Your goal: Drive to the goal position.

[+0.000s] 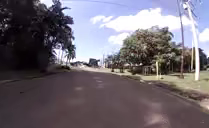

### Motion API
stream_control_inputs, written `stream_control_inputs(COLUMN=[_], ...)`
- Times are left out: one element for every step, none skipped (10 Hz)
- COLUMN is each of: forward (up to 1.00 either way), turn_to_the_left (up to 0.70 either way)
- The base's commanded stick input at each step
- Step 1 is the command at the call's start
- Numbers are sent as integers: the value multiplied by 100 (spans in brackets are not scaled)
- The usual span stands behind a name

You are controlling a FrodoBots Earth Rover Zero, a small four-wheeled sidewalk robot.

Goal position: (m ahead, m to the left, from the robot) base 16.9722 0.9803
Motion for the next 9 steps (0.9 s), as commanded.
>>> stream_control_inputs(forward=[70, 70, 70, 70, 70, 70, 70, 70, 70], turn_to_the_left=[0, 0, 0, 0, 0, 0, 0, 0, 0])
